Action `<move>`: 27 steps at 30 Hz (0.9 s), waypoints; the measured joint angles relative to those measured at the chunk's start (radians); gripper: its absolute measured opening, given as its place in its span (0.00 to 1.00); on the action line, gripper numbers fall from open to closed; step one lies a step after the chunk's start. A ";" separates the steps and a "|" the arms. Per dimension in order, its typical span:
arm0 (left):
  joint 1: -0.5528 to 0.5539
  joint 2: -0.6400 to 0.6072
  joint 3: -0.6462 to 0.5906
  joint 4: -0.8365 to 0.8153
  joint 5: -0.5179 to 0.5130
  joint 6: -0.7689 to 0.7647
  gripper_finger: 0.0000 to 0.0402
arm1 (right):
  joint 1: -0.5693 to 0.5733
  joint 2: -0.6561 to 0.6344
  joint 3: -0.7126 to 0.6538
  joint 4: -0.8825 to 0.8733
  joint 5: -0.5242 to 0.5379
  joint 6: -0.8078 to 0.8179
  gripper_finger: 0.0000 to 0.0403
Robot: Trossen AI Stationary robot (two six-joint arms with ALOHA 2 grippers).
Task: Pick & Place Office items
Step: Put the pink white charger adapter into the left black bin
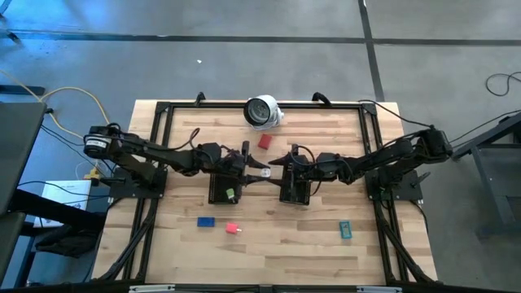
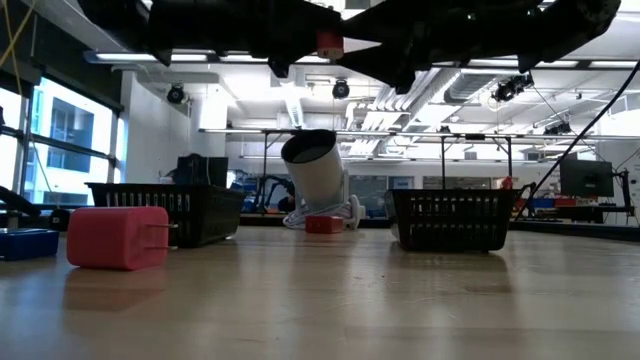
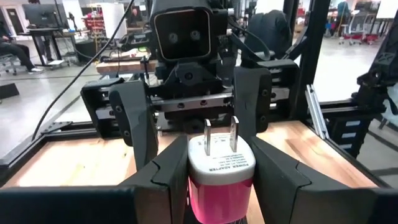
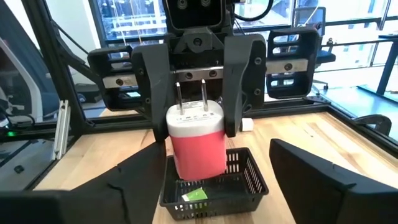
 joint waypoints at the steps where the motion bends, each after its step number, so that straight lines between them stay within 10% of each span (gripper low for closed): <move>1: 0.000 -0.006 0.000 -0.015 0.000 0.000 0.33 | 0.000 0.000 0.000 -0.003 0.000 -0.001 0.69; 15: -0.040 -0.172 -0.018 -0.267 -0.210 0.106 0.33 | 0.002 -0.103 0.001 -0.151 0.072 -0.048 0.70; 27: -0.038 -0.602 -0.304 -0.308 -0.296 0.036 0.33 | 0.002 -0.275 -0.004 -0.415 0.098 -0.019 0.70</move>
